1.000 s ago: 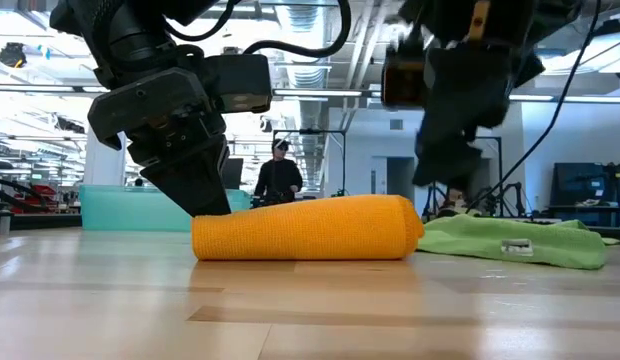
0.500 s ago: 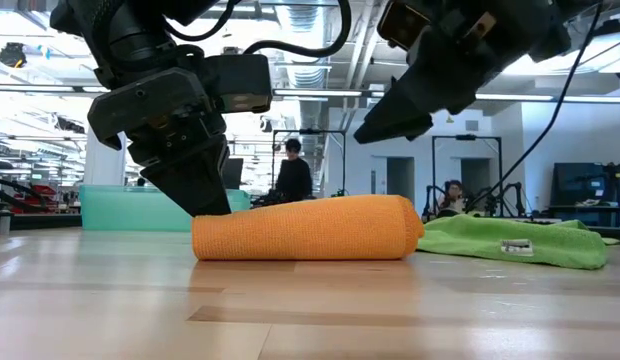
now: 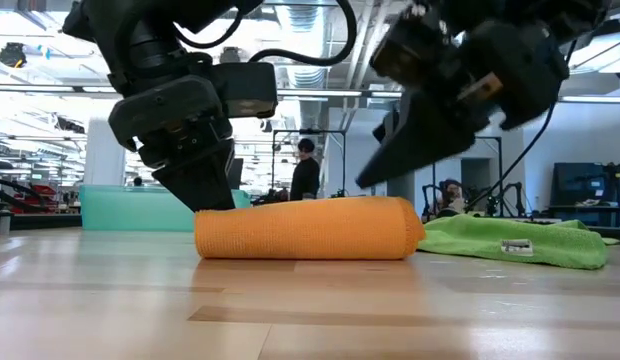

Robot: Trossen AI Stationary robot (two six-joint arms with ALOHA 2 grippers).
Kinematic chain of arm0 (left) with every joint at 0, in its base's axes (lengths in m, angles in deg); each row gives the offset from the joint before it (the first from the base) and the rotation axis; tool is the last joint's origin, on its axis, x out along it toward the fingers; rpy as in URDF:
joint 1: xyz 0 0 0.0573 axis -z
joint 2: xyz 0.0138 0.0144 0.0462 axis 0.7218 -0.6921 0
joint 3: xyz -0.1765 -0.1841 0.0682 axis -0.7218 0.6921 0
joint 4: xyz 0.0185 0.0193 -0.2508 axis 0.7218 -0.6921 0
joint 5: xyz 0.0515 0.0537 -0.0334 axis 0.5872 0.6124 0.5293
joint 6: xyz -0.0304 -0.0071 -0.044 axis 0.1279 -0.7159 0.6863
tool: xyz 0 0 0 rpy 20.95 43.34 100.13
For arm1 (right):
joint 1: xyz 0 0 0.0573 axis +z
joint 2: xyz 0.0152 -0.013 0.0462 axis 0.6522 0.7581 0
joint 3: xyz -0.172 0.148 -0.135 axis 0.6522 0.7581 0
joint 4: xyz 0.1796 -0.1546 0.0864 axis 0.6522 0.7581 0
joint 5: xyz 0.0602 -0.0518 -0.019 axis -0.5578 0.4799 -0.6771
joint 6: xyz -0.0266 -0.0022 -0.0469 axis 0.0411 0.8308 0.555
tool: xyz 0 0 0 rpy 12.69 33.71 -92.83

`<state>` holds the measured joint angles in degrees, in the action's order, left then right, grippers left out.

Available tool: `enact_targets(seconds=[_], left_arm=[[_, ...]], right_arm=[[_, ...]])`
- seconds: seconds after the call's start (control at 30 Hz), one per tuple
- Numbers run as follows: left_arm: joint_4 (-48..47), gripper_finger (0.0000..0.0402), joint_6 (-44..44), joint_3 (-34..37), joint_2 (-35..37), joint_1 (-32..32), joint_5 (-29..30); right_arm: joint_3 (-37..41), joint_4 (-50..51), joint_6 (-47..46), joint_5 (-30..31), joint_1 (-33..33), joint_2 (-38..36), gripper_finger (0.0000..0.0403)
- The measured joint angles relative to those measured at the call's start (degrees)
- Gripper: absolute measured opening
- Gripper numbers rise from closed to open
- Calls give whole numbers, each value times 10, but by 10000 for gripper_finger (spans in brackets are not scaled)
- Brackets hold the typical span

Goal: Roll microfiber towels into tight, uniform cylinder then place into a basket
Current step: Roll the yellow microfiber cloth

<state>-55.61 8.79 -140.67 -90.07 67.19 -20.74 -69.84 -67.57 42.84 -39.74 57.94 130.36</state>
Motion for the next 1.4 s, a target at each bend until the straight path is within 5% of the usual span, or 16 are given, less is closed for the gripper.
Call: enact_targets(seconds=[0.67,1.1,1.4], left_arm=[[0,4,15,0,0,-23,-16],[-47,117,-12,-14,9,-52,-86],[-148,122,-14,-46,113,-14,27]], right_arm=[[-3,33,-37,-70,-26,54,5],[-1,33,-37,-68,-30,55,6],[0,31,-37,-66,-30,56,10]])
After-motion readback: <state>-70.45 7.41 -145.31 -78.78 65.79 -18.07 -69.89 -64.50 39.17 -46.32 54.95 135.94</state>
